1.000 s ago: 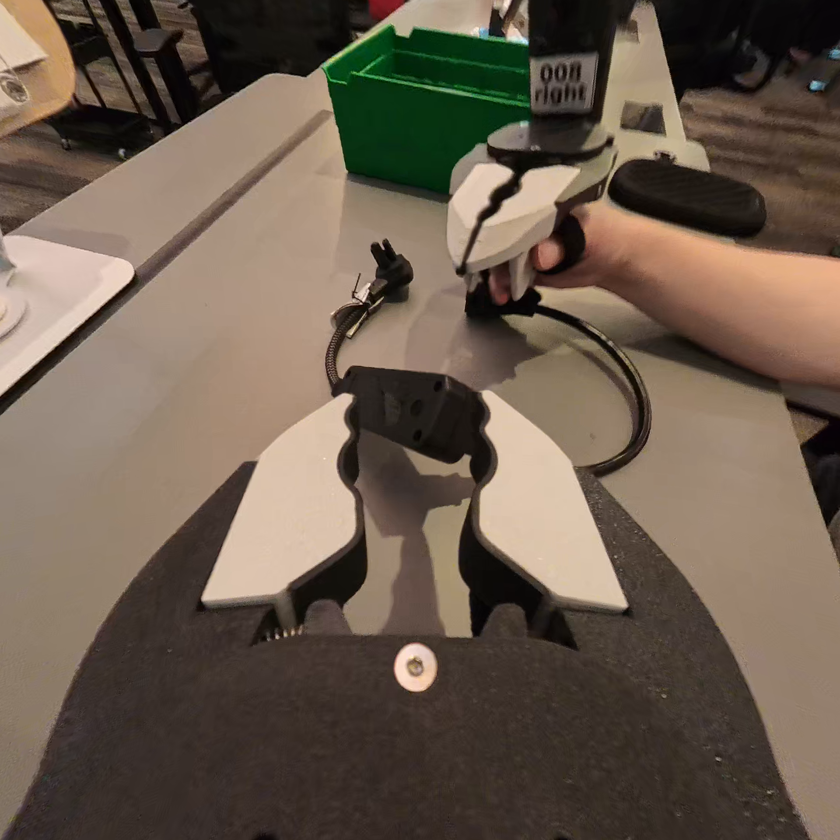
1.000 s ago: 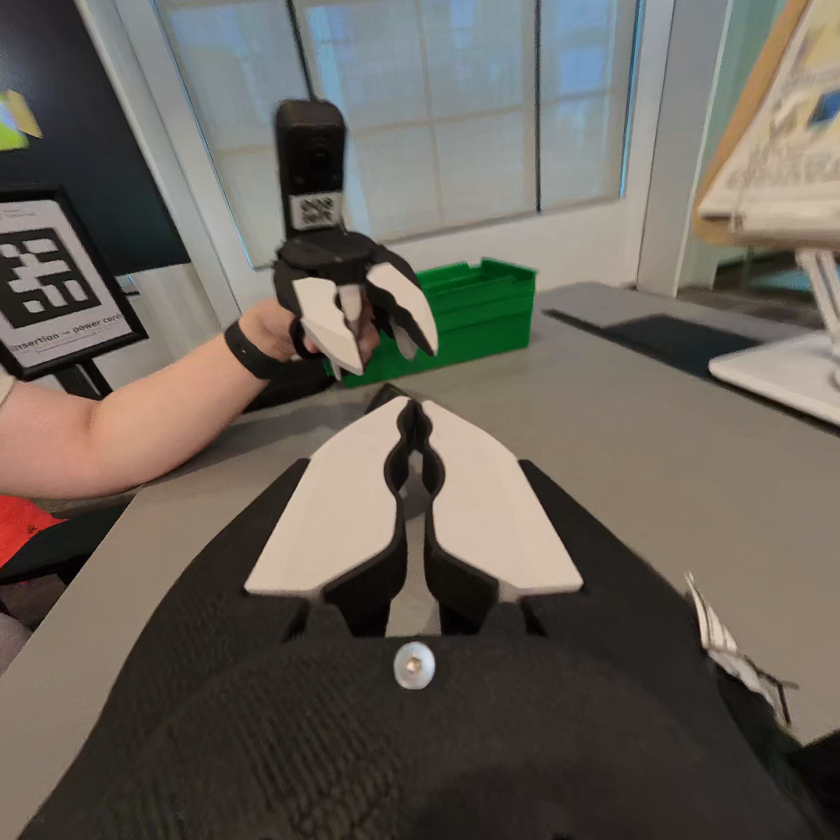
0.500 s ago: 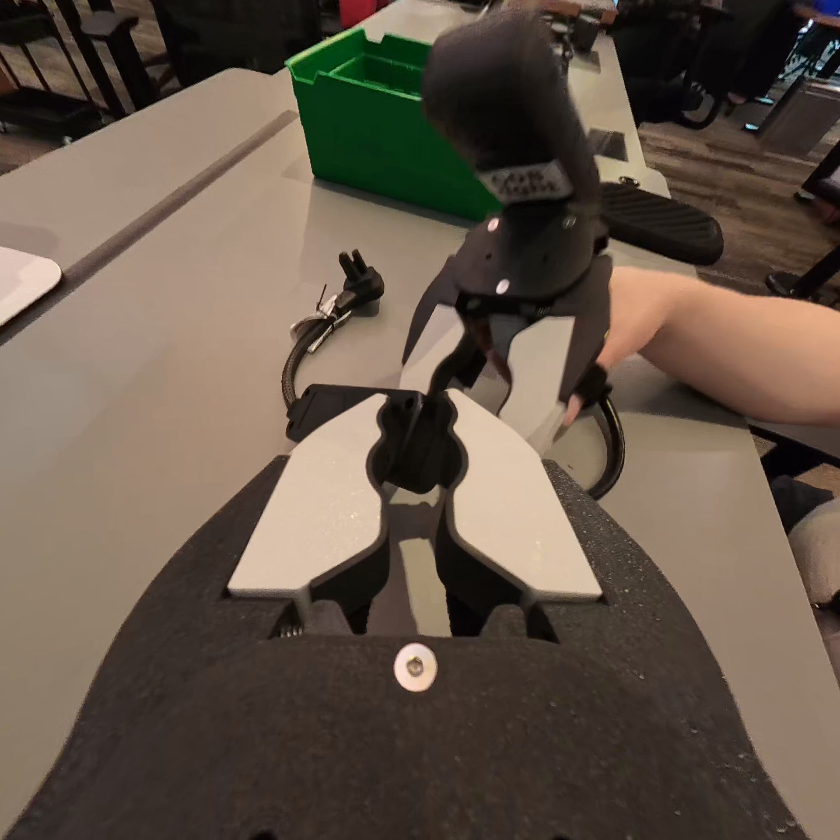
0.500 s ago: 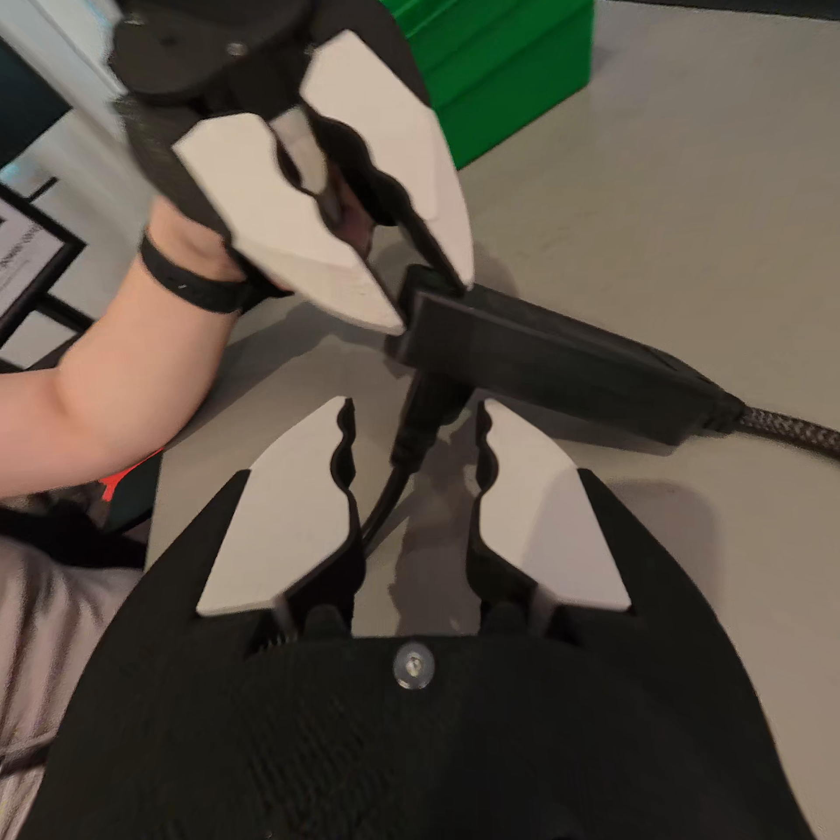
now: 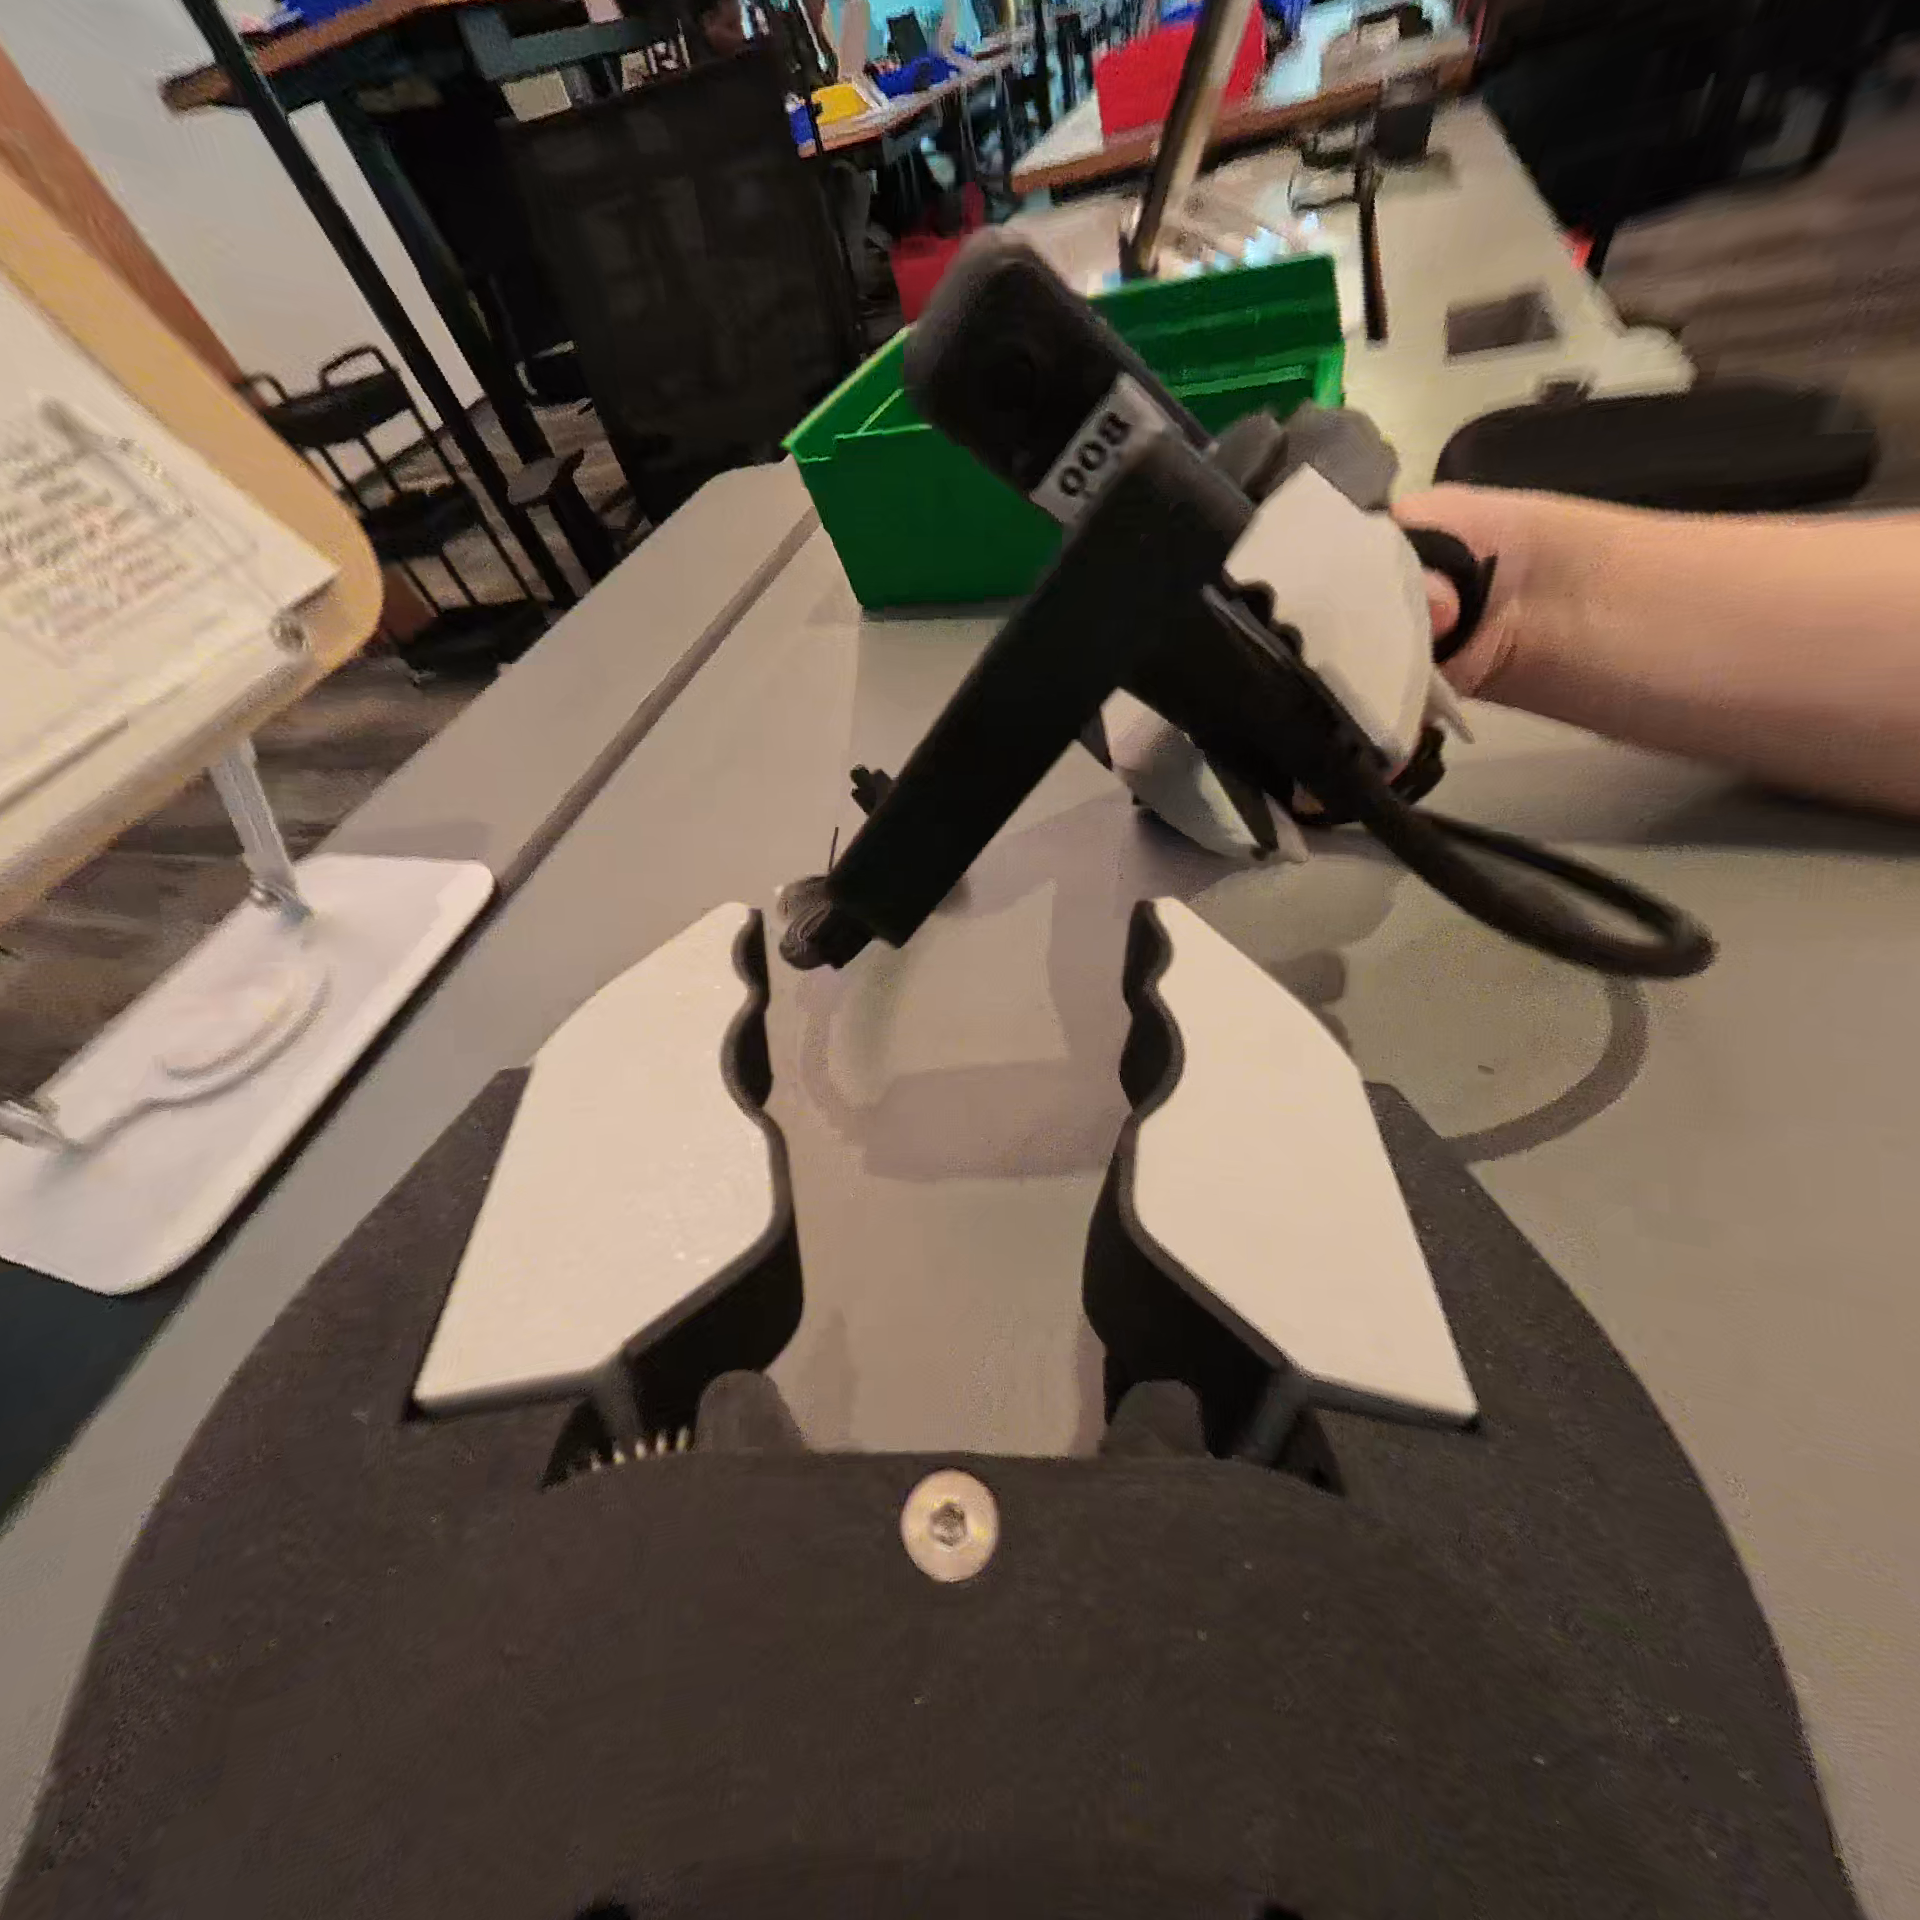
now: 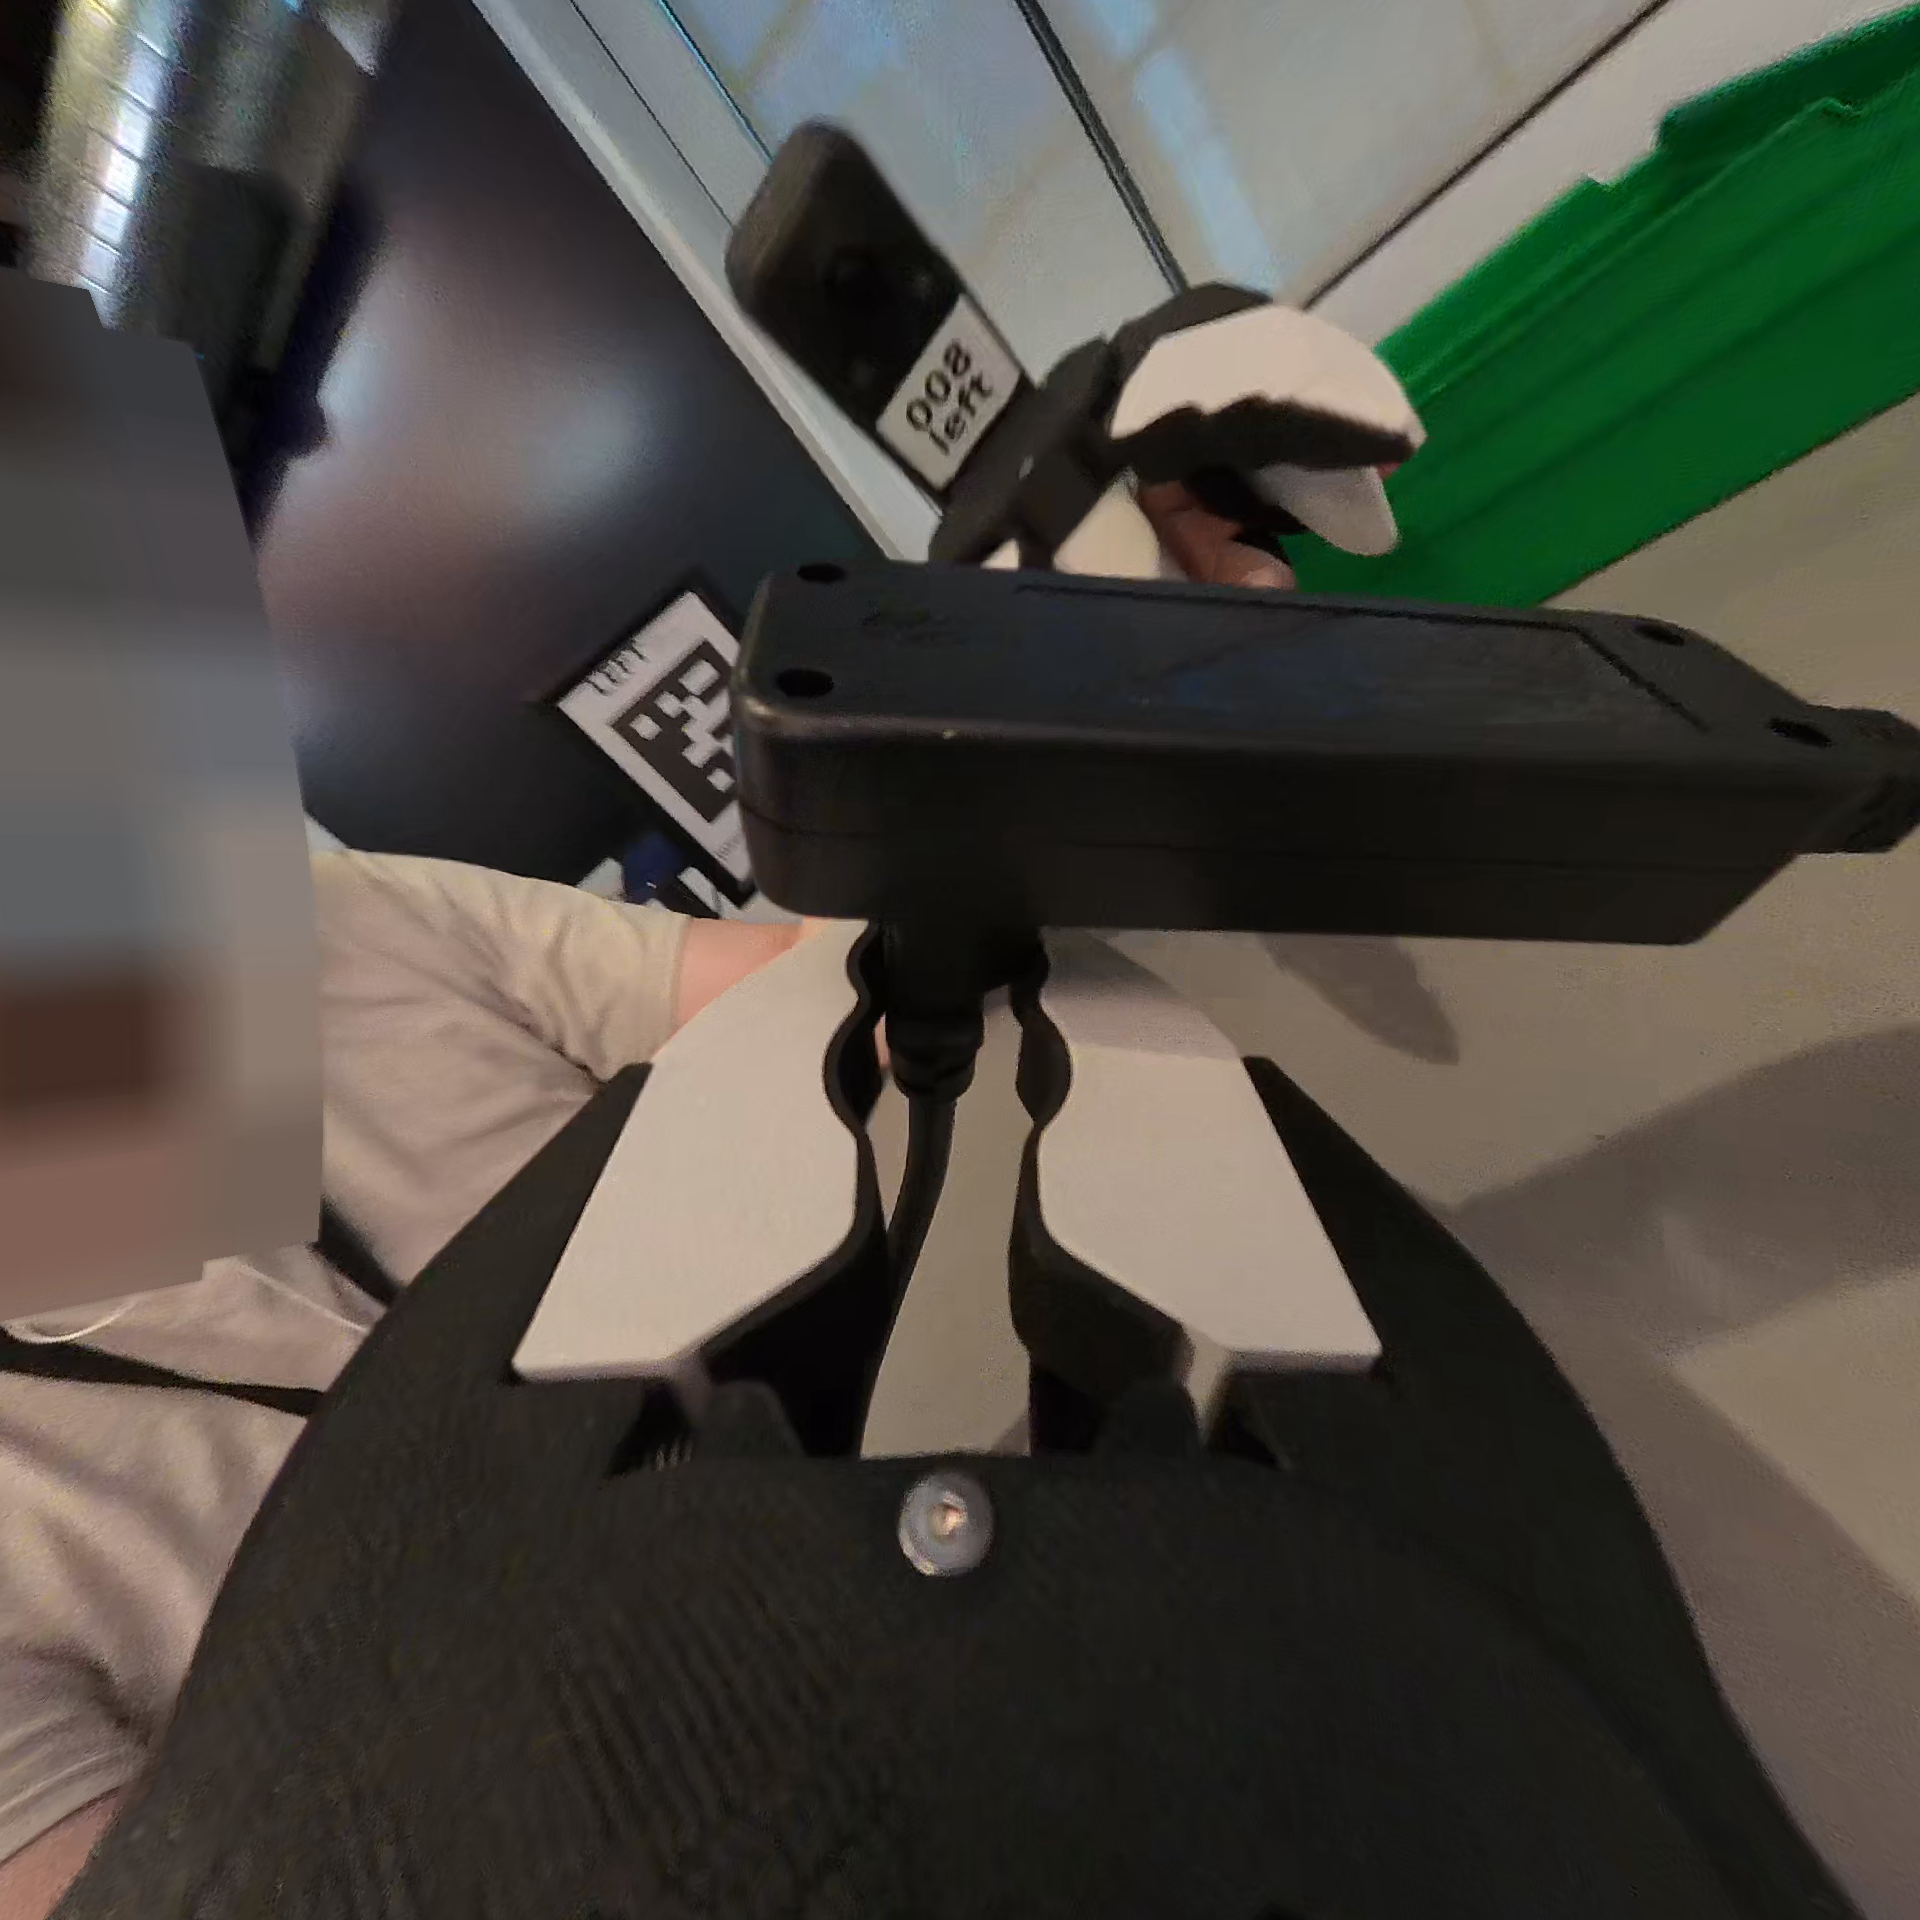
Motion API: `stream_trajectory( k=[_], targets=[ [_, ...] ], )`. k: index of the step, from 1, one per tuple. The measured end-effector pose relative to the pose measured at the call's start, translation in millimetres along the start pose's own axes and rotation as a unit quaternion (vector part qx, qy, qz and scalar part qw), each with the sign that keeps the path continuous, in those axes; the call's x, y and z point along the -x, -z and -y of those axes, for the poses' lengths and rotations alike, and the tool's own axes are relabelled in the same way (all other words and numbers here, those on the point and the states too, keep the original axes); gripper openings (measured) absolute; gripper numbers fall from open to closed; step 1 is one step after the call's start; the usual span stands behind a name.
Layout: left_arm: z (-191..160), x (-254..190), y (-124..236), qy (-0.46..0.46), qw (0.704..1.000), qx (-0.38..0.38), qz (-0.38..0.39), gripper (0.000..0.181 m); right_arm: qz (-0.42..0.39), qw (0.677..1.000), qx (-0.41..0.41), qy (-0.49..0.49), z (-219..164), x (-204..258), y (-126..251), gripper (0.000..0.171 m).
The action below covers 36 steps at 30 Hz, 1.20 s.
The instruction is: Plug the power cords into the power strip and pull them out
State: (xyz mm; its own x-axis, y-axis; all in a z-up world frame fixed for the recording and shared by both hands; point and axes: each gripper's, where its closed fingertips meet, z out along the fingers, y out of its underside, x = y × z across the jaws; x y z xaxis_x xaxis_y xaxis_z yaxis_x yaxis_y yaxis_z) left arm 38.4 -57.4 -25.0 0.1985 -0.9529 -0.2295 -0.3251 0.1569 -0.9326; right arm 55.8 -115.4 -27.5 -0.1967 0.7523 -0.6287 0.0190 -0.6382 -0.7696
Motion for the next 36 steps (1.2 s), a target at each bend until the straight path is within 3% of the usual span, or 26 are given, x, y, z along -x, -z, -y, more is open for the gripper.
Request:
stream_trajectory(
  k=[3, 5, 8, 11, 14, 19, 22, 25, 27, 31, 34, 36],
  targets=[
    [-4, -6, -27, -0.113, 0.989, 0.061, 0.067, 0.073, 0.046, 0.999, 0.006, -0.029, -5, 5, 0, 0.020],
    [-8, -3, -39, -0.203, 0.966, 0.096, 0.131, 0.072, 0.064, 0.996, 0.043, -0.033, -18, 8, -4, 0.017],
    [-10, -10, -54, -0.284, 0.940, 0.093, 0.163, 0.060, 0.083, 0.991, 0.093, -0.040, -35, 12, -11, 0.016],
    [-16, -23, -67, -0.273, 0.949, 0.077, 0.134, 0.047, 0.085, 0.986, 0.142, -0.032, -52, 14, -15, 0.016],
    [-14, -15, -66, -0.242, 0.956, 0.070, 0.150, 0.039, 0.057, 0.989, 0.135, -0.016, -47, 9, -15, 0.017],
    [-21, 22, -44, -0.196, 0.950, 0.108, 0.217, 0.037, -0.131, 0.981, 0.098, 0.104, -18, -19, -3, 0.027],
    [-31, 44, -30, -0.148, 0.939, 0.163, 0.264, 0.037, -0.247, 0.954, 0.013, 0.172, 20, -26, 6, 0.049],
    [-37, 53, -20, -0.107, 0.928, 0.206, 0.293, 0.037, -0.334, 0.921, 0.058, 0.192, 14, -40, 0, 0.064],
    [-38, 53, -17, -0.092, 0.925, 0.223, 0.295, 0.037, -0.404, 0.885, 0.093, 0.211, 9, -55, 0, 0.062],
    [-44, 53, -10, -0.097, 0.905, 0.277, 0.308, 0.036, -0.468, 0.840, 0.096, 0.257, 13, -61, -6, 0.051],
    [-56, 49, -5, -0.050, 0.899, 0.319, 0.296, 0.036, -0.527, 0.777, 0.125, 0.321, 18, -59, -2, 0.050],
    [-60, 44, -4, -0.024, 0.900, 0.333, 0.280, 0.035, -0.550, 0.735, 0.150, 0.366, 22, -55, 0, 0.039]
  ],
)
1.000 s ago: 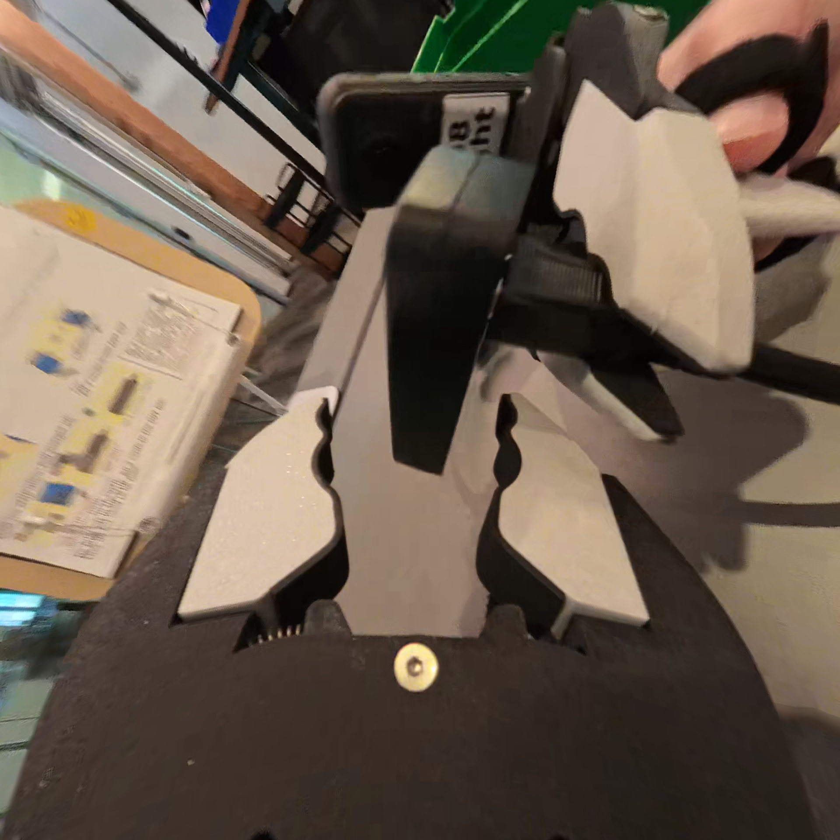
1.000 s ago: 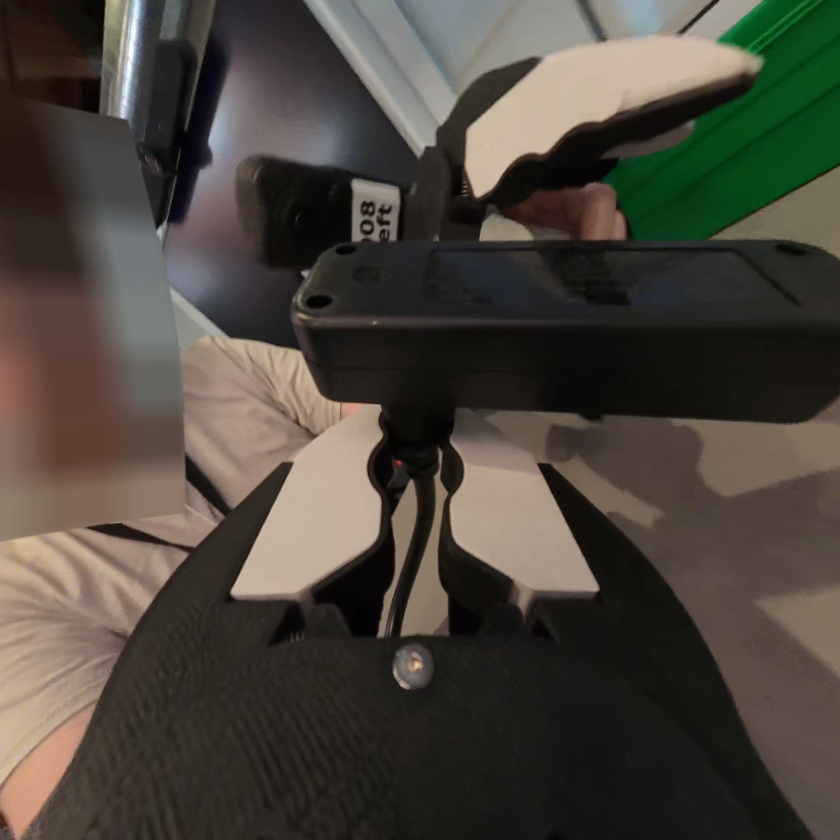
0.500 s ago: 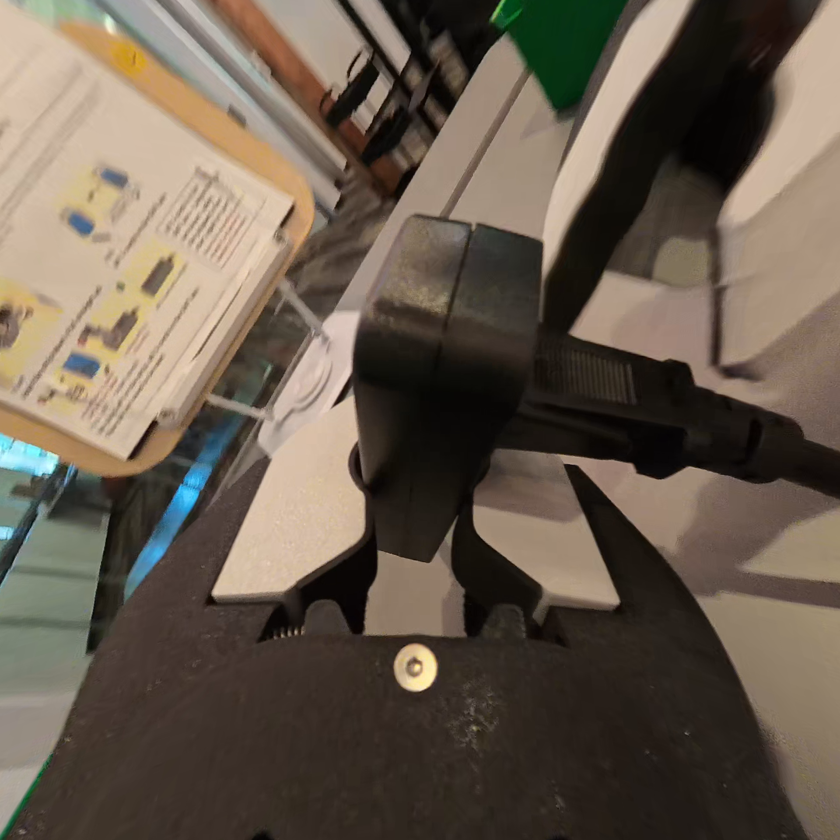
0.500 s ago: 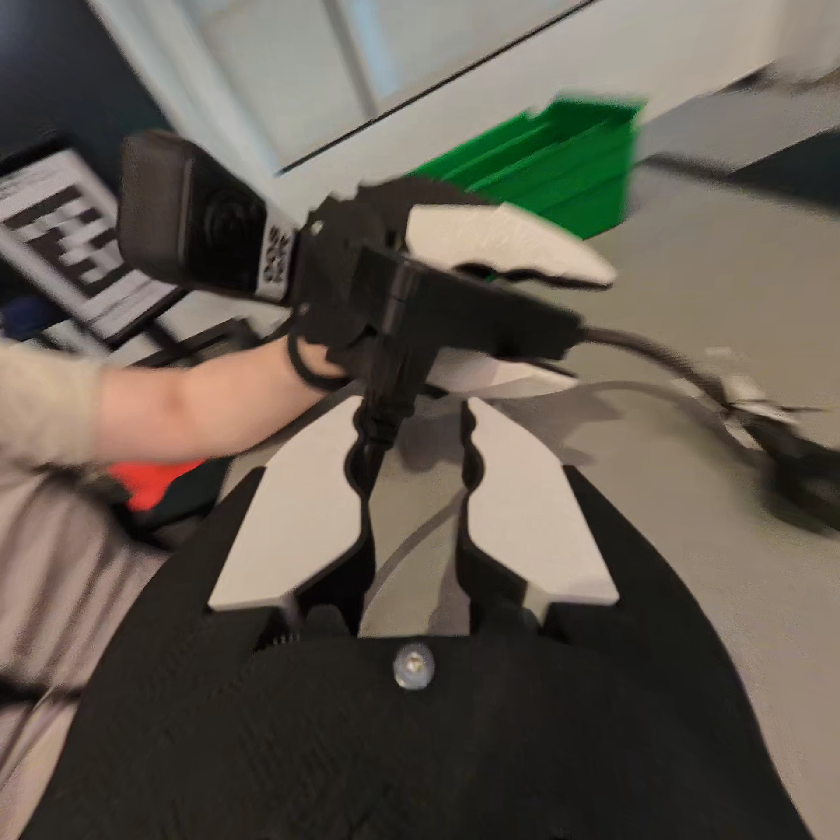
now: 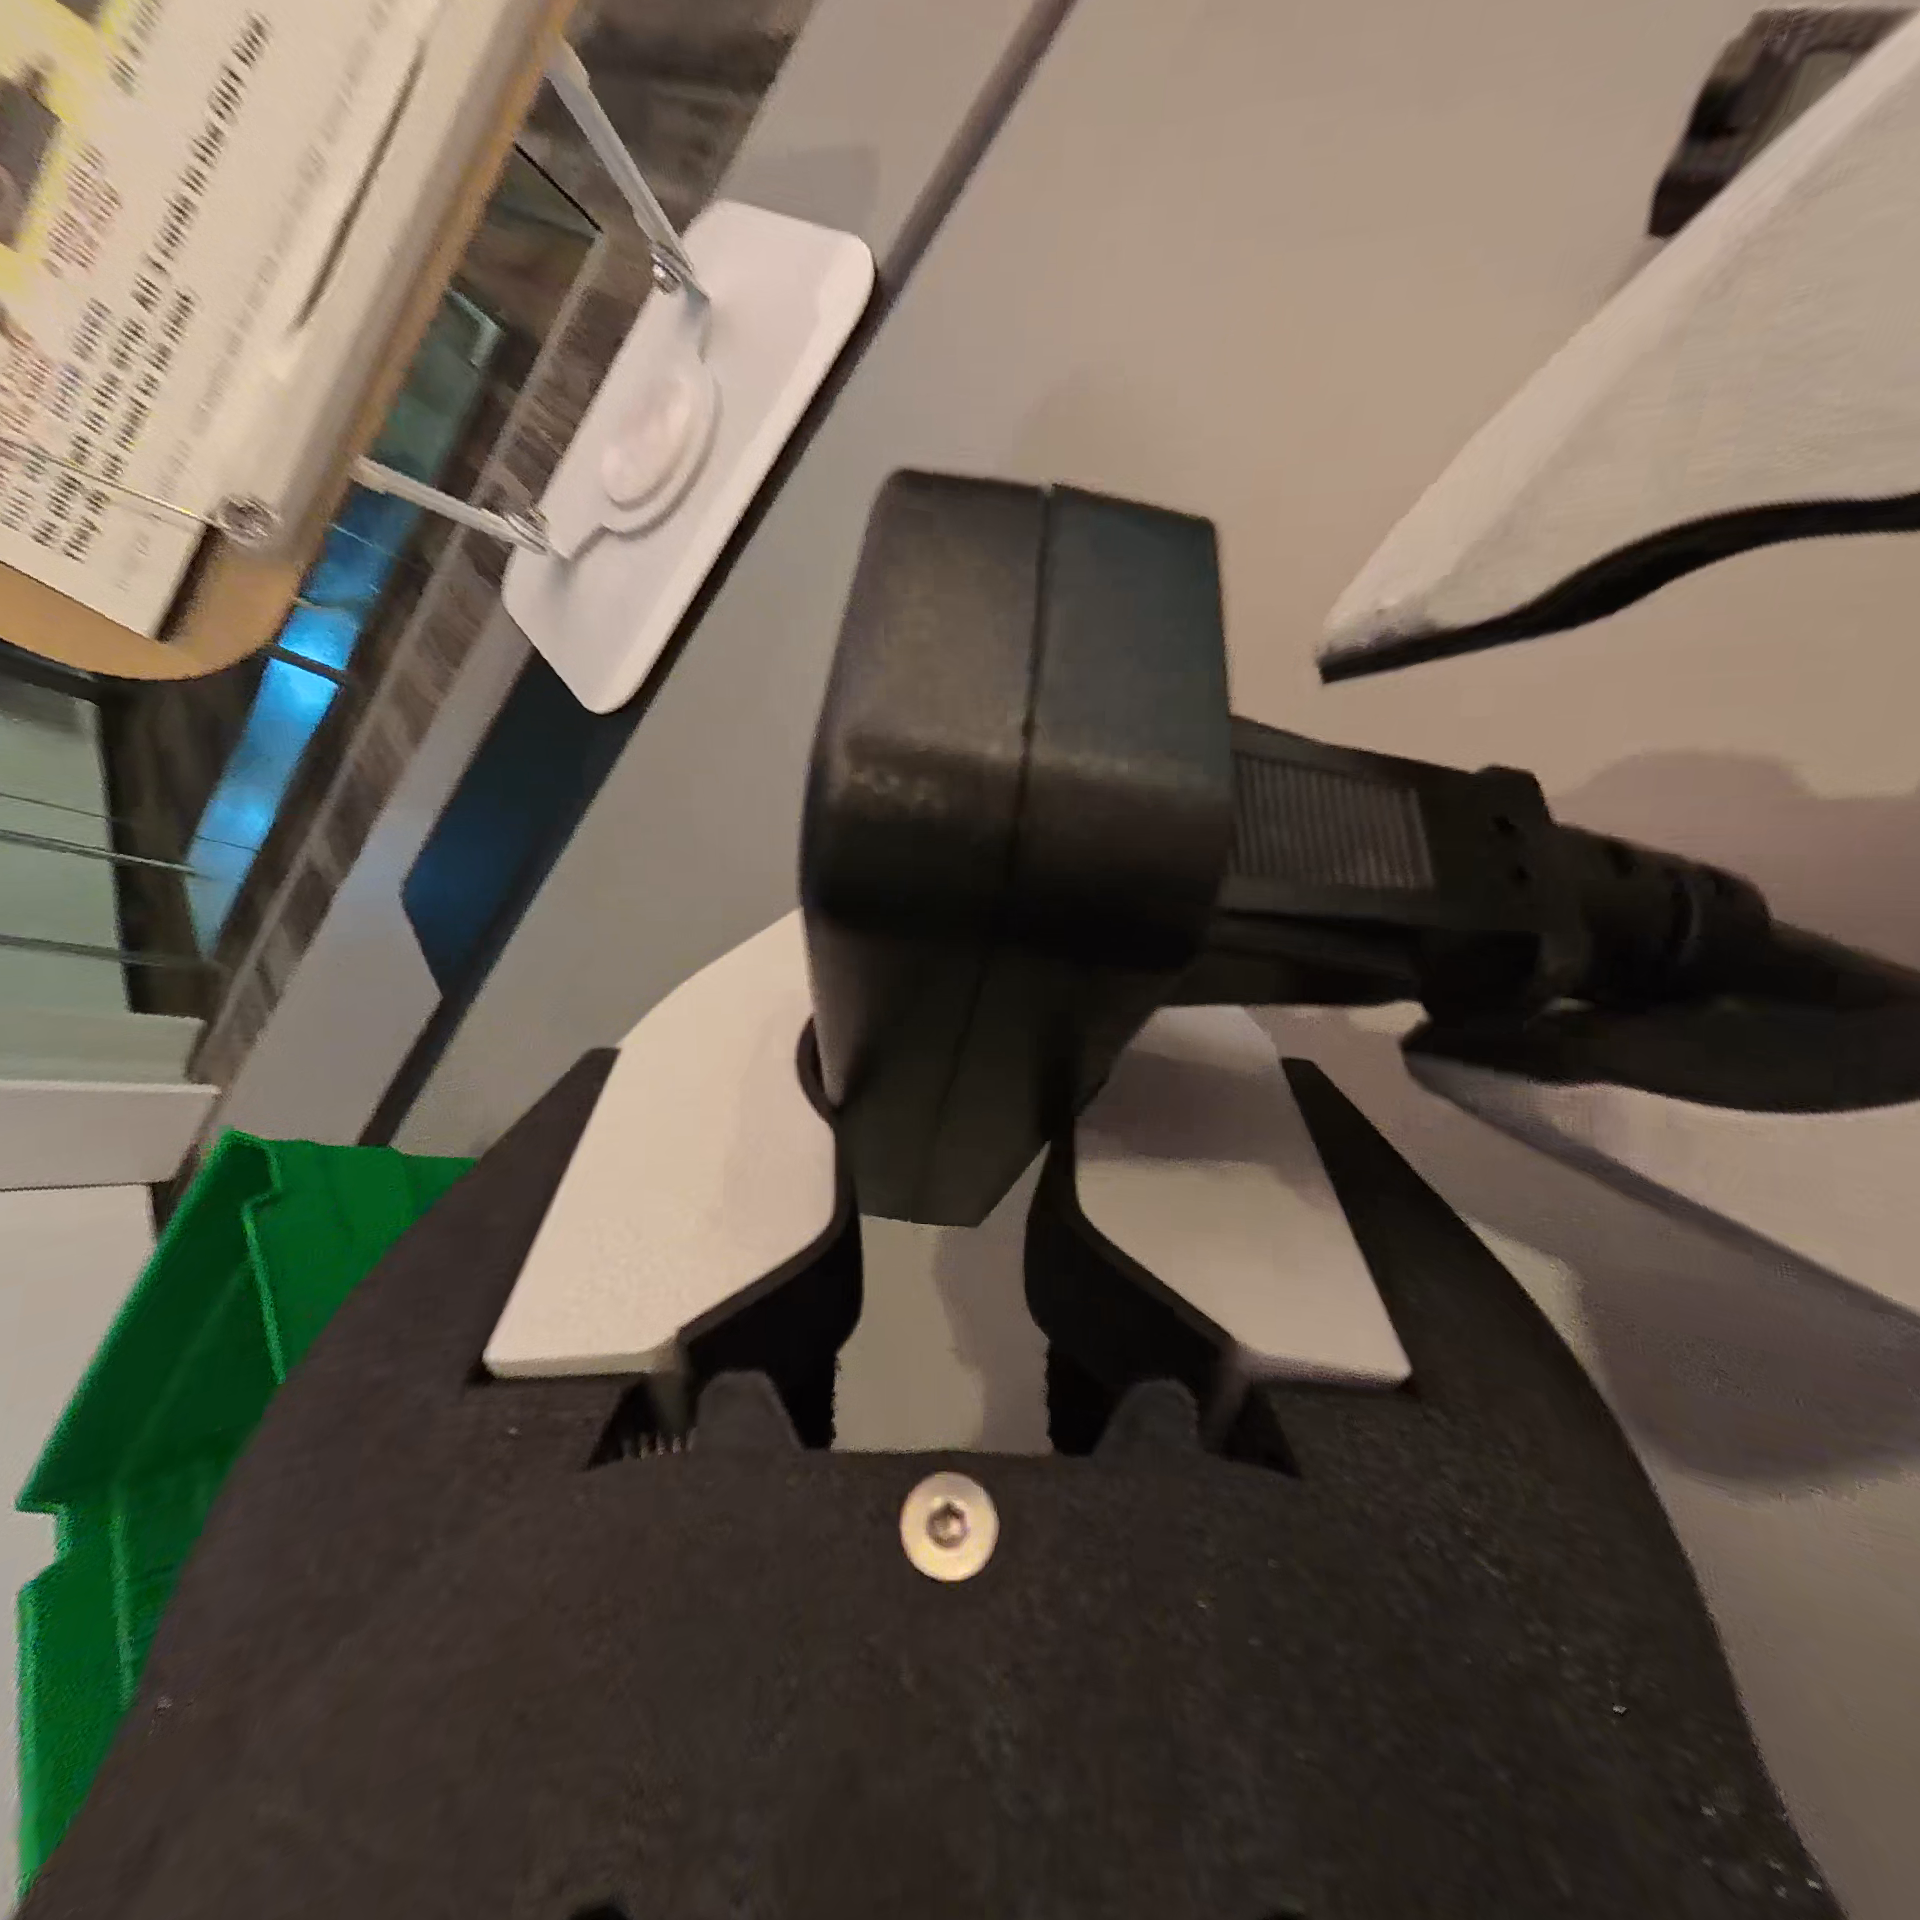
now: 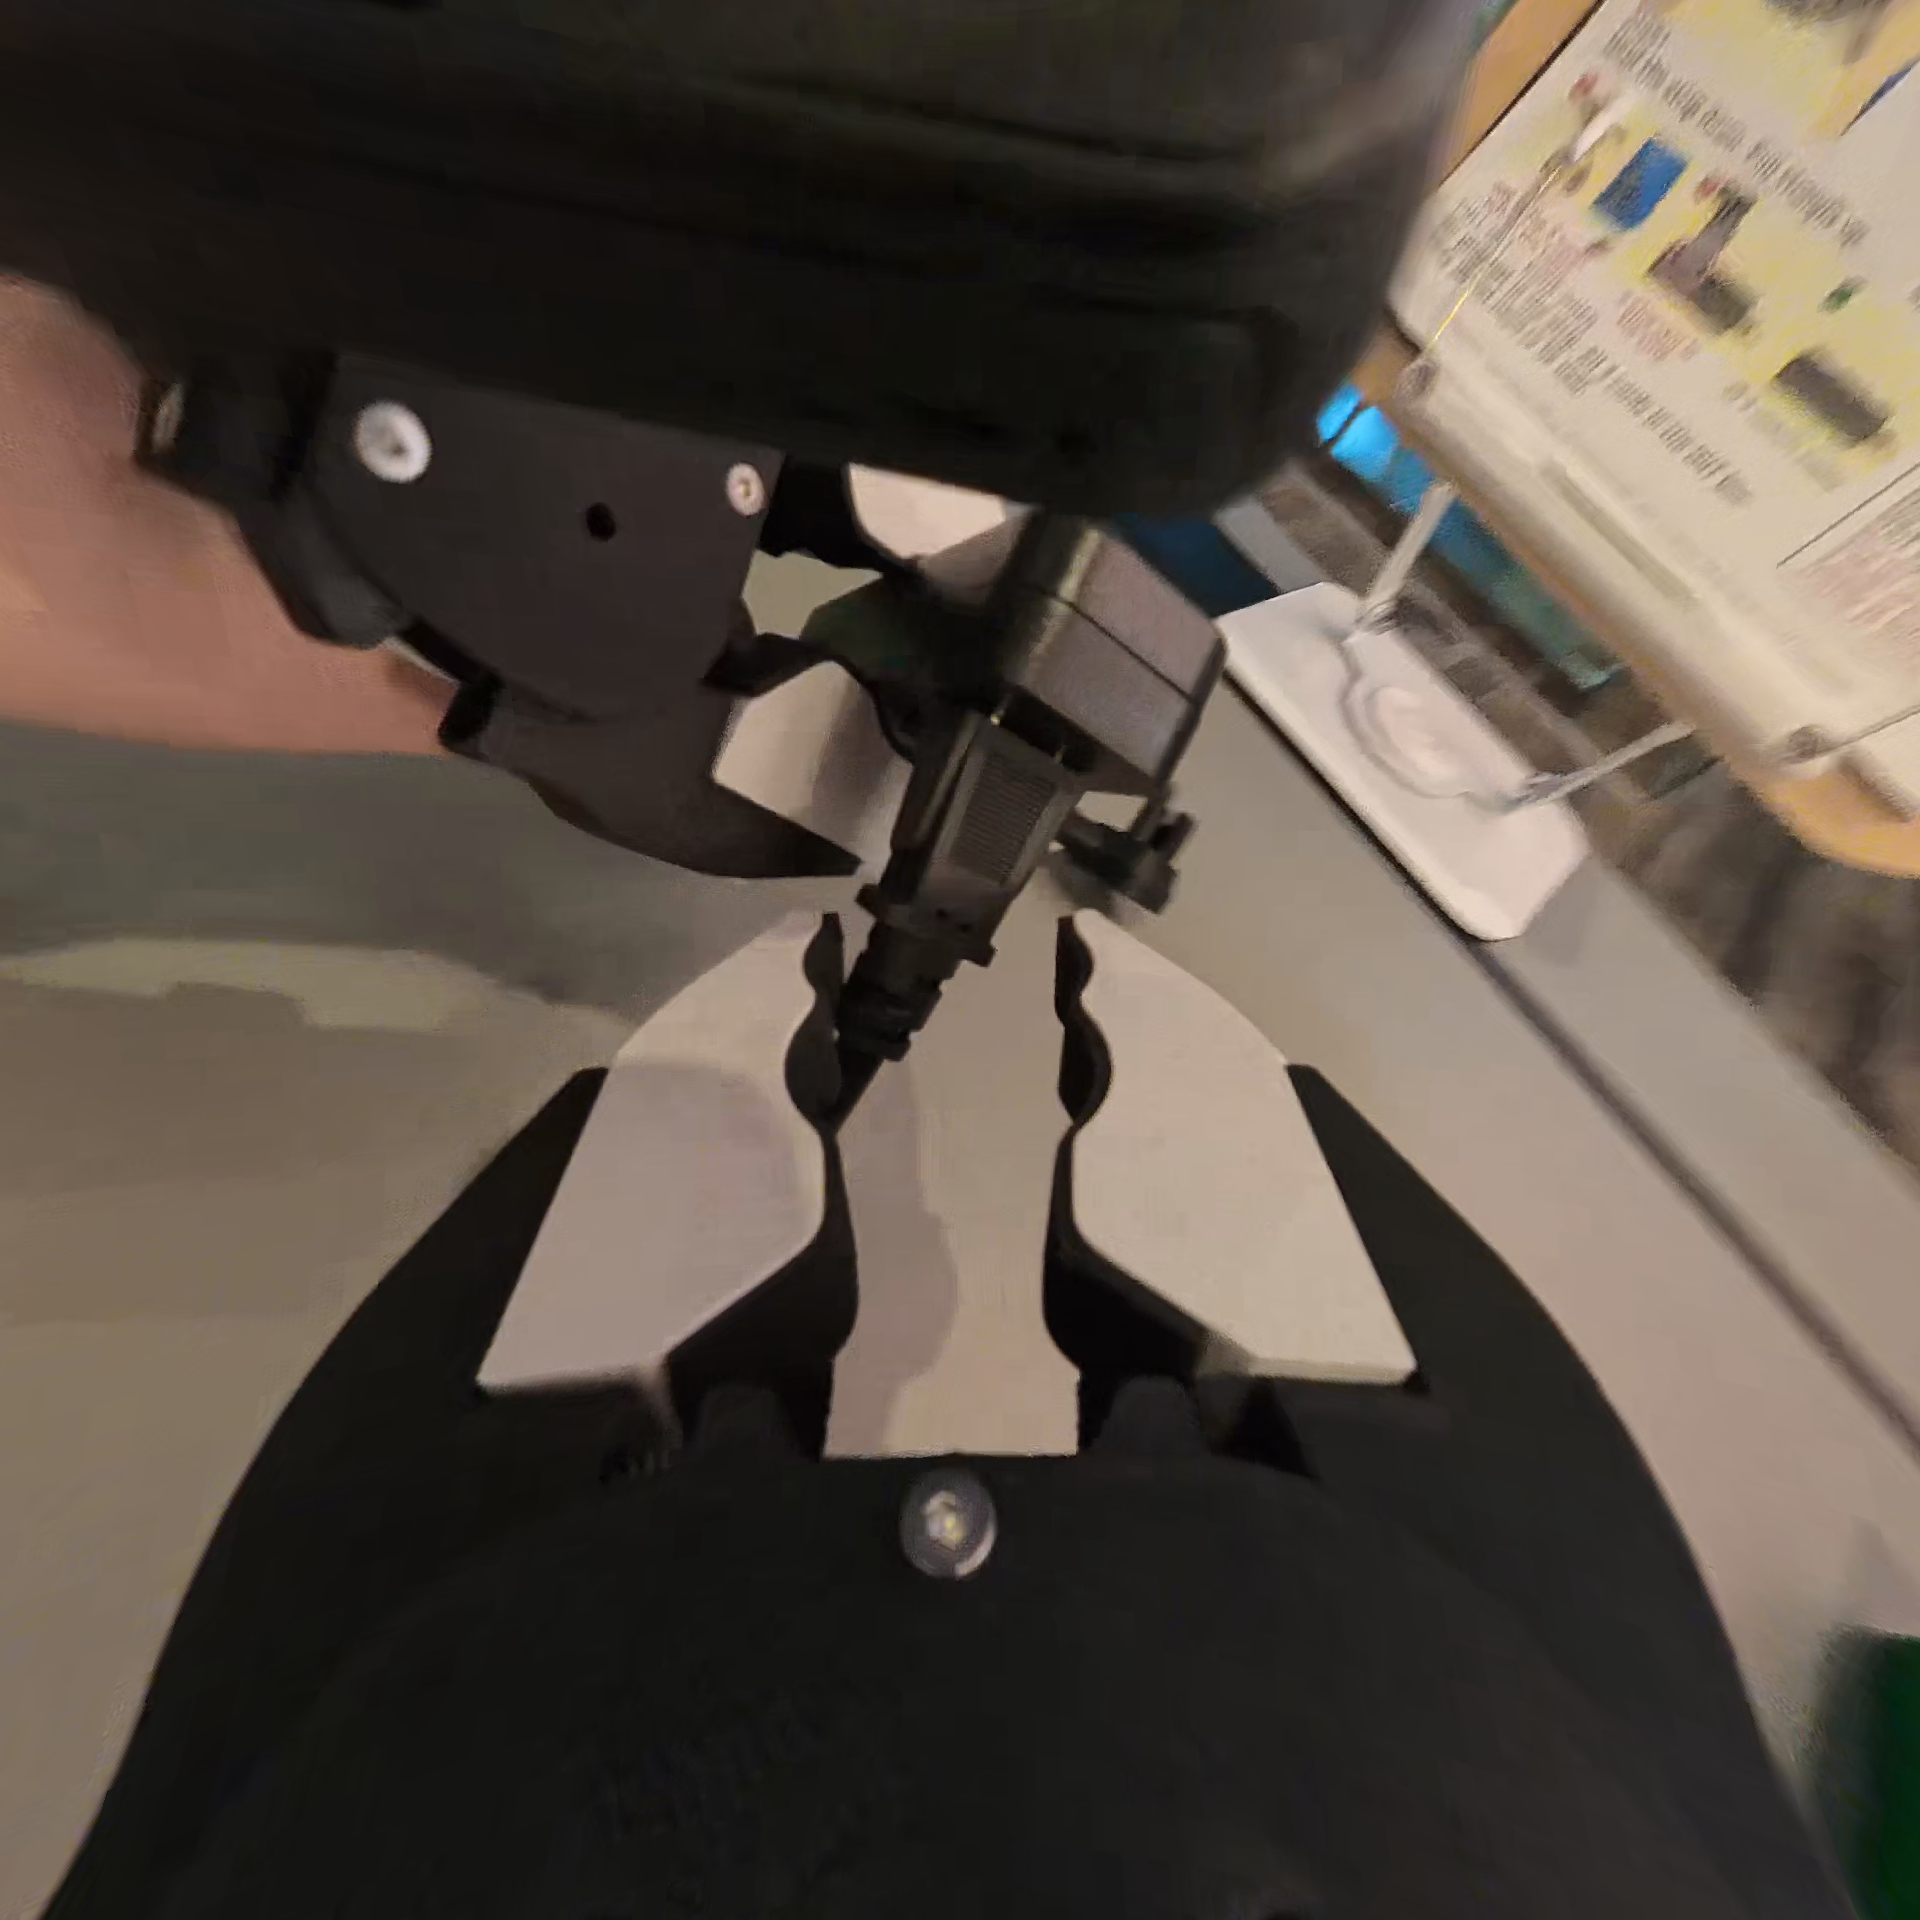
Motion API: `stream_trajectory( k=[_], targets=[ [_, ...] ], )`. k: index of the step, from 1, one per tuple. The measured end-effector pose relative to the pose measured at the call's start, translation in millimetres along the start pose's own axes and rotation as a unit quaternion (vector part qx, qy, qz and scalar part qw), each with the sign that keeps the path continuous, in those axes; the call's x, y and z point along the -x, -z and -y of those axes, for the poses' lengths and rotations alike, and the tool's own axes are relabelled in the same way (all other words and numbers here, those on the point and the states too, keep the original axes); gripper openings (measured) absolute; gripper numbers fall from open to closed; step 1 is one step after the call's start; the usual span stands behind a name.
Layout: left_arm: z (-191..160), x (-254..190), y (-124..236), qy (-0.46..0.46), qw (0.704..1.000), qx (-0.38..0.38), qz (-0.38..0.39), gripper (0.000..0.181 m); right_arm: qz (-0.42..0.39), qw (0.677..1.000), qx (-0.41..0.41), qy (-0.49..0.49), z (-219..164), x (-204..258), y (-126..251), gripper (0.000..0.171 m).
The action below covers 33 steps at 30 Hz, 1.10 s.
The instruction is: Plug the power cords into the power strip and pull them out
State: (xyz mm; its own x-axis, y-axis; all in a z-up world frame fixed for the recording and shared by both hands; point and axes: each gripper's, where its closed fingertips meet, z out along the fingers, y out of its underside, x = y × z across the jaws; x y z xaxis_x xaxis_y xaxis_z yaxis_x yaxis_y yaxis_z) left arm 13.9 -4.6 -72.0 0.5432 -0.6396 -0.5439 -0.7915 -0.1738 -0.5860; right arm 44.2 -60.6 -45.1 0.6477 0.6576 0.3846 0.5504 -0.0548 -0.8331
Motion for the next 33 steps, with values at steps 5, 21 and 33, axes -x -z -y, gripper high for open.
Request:
stream_trajectory(
  k=[5, 21, 33],
  targets=[
    [-3, 0, 9, 0.042, 0.999, 0.023, -0.020, 0.033, -0.080, 0.991, 0.010, 0.110, 2, -10, 3, 0.026],
    [13, 10, 11, 0.032, 0.998, -0.016, 0.051, 0.032, -0.189, 0.971, 0.029, 0.141, 0, -26, 3, 0.026],
    [18, 16, 14, 0.016, 0.996, -0.035, 0.082, 0.032, -0.224, 0.961, 0.036, 0.157, 2, -29, 6, 0.040]
  ],
)
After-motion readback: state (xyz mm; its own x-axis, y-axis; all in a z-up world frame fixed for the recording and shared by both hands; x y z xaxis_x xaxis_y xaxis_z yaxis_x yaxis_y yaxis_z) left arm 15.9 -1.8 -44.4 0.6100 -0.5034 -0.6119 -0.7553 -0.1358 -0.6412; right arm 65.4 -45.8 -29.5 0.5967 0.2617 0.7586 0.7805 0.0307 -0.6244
